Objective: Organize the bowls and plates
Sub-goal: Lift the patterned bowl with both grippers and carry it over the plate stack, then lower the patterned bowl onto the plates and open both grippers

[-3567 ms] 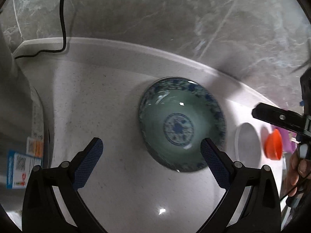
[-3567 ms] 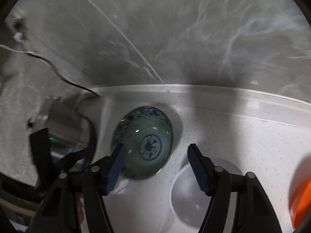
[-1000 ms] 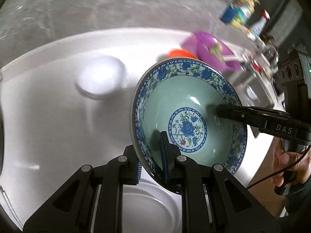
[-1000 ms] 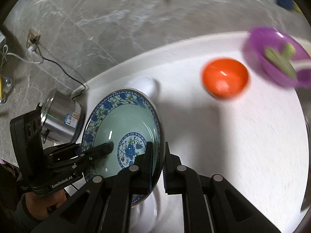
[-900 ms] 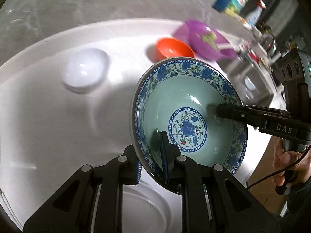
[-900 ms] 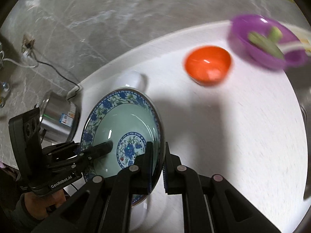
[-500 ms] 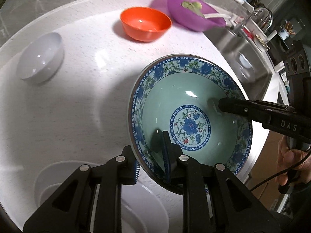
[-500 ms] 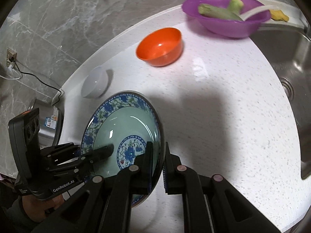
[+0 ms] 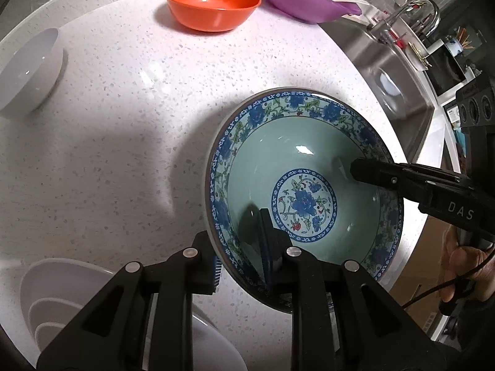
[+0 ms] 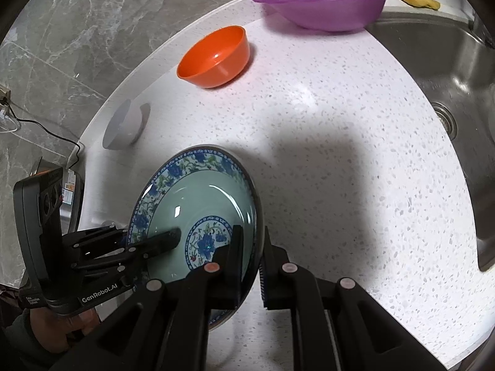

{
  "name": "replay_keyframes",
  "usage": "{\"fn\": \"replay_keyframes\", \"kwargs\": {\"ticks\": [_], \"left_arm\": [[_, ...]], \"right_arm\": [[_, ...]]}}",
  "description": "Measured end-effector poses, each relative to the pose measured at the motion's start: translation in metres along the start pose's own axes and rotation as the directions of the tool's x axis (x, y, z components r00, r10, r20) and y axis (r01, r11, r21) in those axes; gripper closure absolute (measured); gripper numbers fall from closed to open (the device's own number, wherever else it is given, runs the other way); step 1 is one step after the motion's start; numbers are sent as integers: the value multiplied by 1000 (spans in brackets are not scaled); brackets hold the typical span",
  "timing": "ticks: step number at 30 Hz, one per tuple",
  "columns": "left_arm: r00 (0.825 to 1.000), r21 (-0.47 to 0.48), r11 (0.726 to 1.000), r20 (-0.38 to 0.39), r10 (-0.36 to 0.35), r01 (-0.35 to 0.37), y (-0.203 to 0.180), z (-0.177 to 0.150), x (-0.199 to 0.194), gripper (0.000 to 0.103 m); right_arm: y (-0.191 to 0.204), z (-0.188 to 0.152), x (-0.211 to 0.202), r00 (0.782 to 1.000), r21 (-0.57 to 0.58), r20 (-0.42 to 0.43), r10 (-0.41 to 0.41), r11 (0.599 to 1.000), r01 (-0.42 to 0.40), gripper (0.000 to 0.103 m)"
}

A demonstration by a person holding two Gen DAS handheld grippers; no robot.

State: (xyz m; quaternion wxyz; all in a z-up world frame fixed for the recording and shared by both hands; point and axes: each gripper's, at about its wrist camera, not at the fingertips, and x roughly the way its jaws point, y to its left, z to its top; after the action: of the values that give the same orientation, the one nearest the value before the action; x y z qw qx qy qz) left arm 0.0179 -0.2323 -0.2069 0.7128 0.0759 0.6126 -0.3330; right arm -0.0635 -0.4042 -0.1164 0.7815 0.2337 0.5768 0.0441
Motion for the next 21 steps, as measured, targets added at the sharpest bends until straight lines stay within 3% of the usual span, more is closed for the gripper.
{"fn": "replay_keyframes", "kwargs": {"ticks": [19, 21], "left_arm": [[999, -31, 999, 37, -7, 8, 3, -2, -4, 82], [999, -32, 999, 45, -8, 10, 4, -3, -8, 82]], "right_arm": [[-9, -5, 7, 999, 38, -7, 31, 999, -31, 89], [-9, -5, 6, 999, 44, 0, 39, 998, -39, 84]]}}
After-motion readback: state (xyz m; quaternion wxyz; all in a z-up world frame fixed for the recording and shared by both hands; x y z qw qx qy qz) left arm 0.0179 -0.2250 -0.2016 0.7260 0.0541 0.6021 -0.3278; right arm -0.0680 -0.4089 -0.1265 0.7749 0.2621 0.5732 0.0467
